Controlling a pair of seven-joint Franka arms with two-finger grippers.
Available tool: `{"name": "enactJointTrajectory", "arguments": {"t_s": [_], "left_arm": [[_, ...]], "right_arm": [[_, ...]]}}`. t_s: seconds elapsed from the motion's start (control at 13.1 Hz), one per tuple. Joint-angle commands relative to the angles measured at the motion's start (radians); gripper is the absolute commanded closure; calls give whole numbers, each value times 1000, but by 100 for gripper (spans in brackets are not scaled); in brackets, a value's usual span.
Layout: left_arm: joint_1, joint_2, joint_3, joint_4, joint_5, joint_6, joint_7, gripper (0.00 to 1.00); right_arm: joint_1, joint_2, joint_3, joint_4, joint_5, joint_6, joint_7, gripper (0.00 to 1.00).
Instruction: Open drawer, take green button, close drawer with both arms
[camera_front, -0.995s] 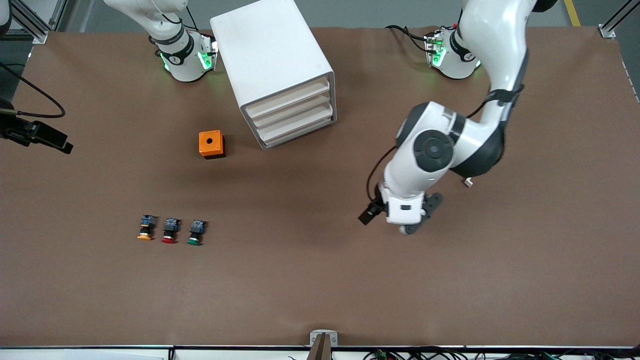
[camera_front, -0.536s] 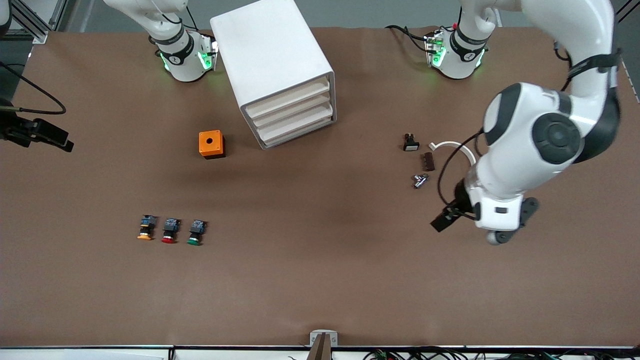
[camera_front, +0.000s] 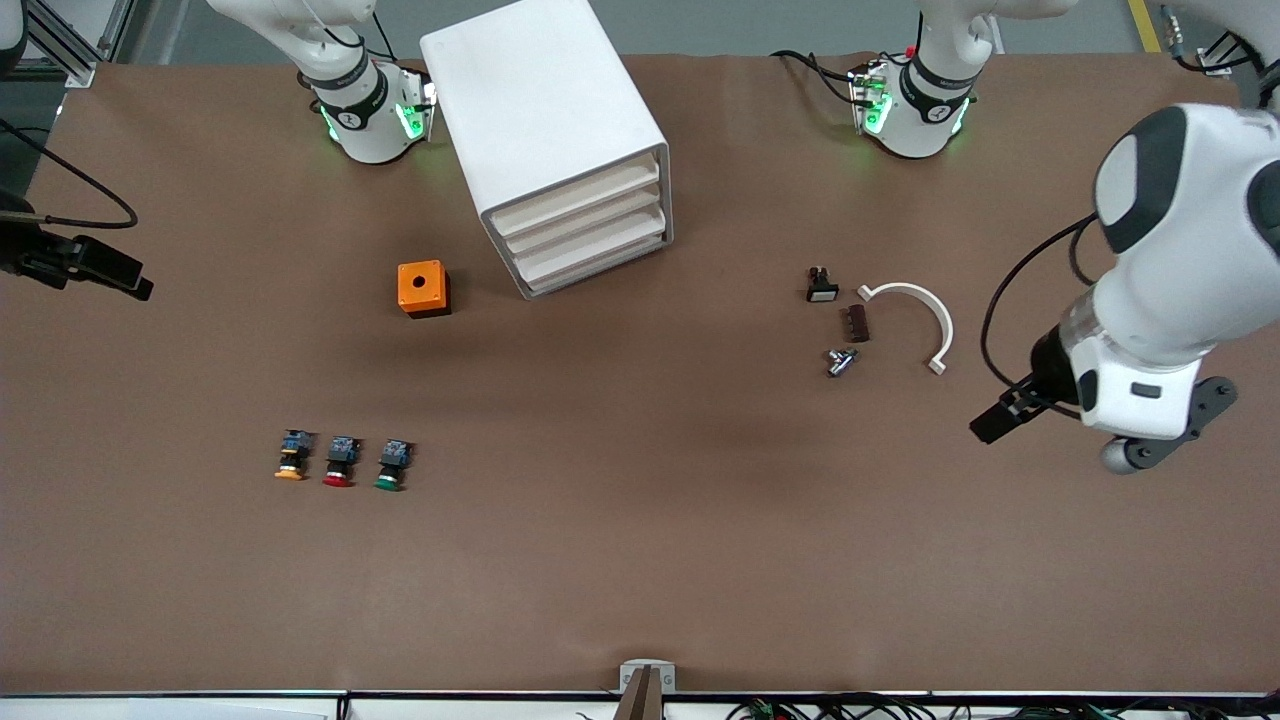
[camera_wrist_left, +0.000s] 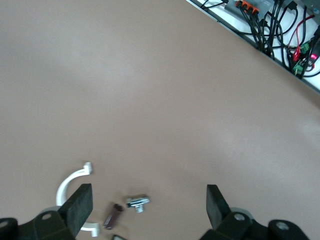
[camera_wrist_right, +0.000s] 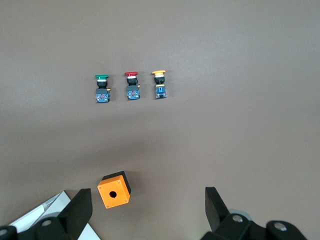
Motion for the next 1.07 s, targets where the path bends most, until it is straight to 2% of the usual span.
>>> {"name": "enactJointTrajectory", "arguments": {"t_s": [0.0,0.69,1.0], "left_arm": [[39,-73,-4,-27,21,-55,110,0],[189,-193,-4,-29,21,-195,505,0],[196,-226,-4,-32,20,-239,525,0]], "right_arm": [[-3,-20,8,-6,6,-9,23,0],[6,-20,10,-4,6,-5,21,0],[11,-25,8,-1,6,-6,12,0]]}}
